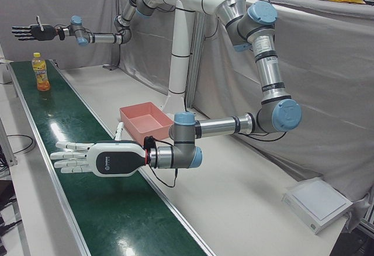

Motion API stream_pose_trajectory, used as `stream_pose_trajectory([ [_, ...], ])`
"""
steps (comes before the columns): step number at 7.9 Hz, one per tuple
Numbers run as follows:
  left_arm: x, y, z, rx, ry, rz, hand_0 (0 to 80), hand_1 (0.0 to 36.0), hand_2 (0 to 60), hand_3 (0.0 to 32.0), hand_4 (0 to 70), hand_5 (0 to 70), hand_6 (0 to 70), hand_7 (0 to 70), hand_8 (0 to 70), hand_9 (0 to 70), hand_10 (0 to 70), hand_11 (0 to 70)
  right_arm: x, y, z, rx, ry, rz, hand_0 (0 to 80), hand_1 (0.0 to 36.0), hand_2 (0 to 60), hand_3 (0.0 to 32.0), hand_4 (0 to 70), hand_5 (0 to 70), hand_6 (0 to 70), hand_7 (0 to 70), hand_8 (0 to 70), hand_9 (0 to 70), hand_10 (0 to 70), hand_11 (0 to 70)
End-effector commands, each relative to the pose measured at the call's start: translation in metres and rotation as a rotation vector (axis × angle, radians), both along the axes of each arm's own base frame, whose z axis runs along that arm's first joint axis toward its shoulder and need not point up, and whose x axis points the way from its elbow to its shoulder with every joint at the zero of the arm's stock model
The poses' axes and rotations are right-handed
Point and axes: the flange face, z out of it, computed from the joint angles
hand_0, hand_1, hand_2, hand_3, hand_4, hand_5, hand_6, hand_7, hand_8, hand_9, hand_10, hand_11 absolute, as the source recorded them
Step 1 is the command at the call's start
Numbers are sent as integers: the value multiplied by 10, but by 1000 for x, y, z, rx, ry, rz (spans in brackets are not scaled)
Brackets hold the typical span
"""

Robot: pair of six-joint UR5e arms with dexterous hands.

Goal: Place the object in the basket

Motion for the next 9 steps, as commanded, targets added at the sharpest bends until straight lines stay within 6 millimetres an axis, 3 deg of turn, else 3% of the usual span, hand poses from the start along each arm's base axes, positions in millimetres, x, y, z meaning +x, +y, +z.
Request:
stream_pose_trajectory([
  [1, -1, 0, 1, -1, -1, -1, 543, 11, 0, 14, 95, 82, 0, 0, 3, 5, 31, 57, 0, 0, 0, 0, 1, 0, 0, 0, 0, 0, 0, 0, 0, 0, 0, 0, 0, 0],
  [9, 0, 0, 0, 1, 0, 0, 545, 16, 0, 16, 96, 83, 0, 0, 4, 6, 32, 59, 0, 0, 0, 0, 1, 0, 0, 0, 0, 0, 0, 0, 0, 0, 0, 0, 0, 0],
])
